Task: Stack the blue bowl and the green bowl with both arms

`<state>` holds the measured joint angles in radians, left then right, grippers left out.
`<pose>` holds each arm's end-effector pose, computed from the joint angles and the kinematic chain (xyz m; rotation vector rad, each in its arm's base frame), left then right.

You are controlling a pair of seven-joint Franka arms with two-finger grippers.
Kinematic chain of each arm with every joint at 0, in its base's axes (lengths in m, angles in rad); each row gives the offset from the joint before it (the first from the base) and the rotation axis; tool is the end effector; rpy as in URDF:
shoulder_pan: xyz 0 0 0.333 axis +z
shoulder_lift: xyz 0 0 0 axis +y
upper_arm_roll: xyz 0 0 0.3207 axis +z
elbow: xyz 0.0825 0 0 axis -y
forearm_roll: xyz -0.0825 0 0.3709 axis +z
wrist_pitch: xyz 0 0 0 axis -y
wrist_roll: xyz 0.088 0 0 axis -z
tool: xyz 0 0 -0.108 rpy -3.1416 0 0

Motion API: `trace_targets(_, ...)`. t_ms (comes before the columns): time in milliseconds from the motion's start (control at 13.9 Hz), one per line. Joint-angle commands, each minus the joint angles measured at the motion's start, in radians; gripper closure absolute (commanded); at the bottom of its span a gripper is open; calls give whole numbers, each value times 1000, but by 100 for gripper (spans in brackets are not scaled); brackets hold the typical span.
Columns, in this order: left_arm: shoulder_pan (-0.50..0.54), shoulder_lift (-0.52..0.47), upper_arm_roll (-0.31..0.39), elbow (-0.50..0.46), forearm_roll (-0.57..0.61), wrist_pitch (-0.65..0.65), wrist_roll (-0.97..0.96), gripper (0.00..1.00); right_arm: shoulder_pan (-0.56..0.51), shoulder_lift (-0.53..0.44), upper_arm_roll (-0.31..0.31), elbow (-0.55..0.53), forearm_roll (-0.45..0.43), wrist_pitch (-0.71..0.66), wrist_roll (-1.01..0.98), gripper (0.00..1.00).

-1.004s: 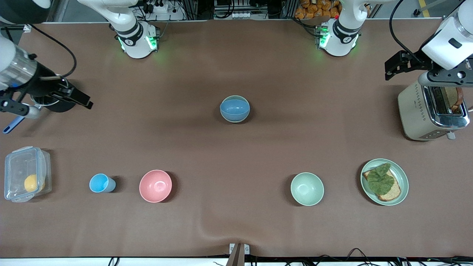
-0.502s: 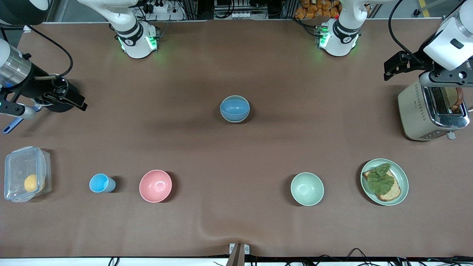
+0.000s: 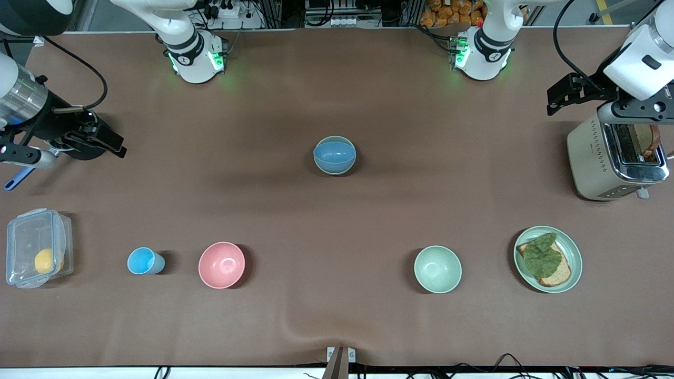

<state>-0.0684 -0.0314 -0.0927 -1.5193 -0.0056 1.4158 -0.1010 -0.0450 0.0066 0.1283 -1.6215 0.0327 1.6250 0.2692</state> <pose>0.5083 -0.0842 0.6549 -3.1313 0.0949 0.1128 0.5451 0.0487 0.6061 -3.0954 0.2914 0.0138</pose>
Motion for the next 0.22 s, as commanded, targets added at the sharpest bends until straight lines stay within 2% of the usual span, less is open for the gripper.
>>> trace_targets(0,13,1,-7,11,-25,3,4,0,-7,-17,10,-20,-20,10,-8,0)
trace_targets(143,13,1,-7,11,-27,3,4,0,-7,-17,8,-20,-22,10,-10,0)
